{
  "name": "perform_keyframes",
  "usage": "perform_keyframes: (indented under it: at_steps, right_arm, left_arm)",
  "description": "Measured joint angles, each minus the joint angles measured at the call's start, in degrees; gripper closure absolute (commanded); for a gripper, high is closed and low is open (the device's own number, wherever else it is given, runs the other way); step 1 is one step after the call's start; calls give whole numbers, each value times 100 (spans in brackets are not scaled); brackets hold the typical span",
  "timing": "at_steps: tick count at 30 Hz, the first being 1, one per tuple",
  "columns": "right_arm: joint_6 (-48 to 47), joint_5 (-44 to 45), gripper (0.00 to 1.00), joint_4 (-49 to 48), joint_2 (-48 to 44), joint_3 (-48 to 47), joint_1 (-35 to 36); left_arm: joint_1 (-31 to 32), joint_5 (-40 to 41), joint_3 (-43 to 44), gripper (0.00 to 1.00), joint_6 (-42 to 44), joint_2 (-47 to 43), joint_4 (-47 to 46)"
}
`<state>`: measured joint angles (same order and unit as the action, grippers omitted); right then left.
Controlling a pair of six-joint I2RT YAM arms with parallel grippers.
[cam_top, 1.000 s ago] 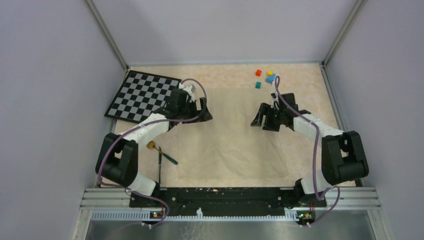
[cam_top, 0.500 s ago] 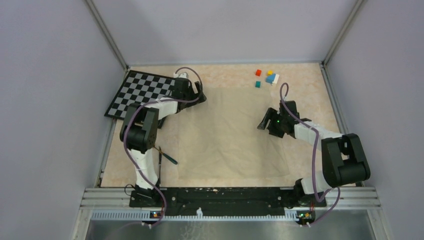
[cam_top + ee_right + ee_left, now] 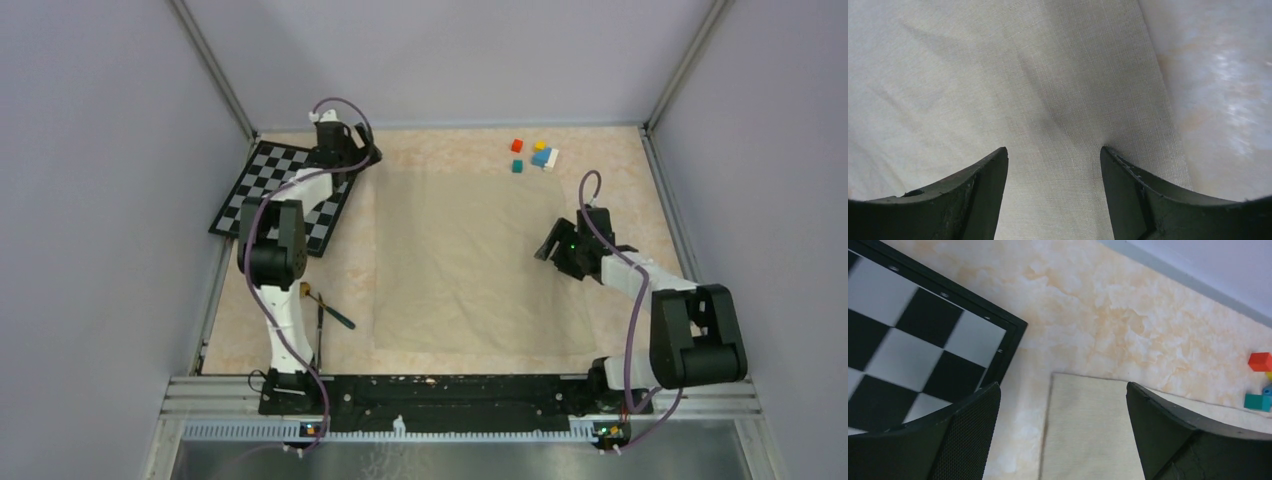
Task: Fold the napkin into a case and place the utensils inside
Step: Flatten out the crumpled napkin at the center of the board.
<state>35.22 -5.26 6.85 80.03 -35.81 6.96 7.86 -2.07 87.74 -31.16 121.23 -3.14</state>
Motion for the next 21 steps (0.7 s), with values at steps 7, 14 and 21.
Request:
perform_keyframes:
  at_steps: [7, 14, 21]
  right_arm:
    - [-439, 341, 28, 802, -476, 42, -79]
    - [-940, 247, 27, 1405, -750, -313, 365]
    - [-960, -144, 27, 1316, -782, -127, 380]
  left_arm:
    - [-144, -1084, -796, 1, 15, -1676, 566]
    - [1429, -1851, -2542, 1, 96, -3451, 890]
    - [2632, -1827, -3939, 1, -90, -3665, 1141]
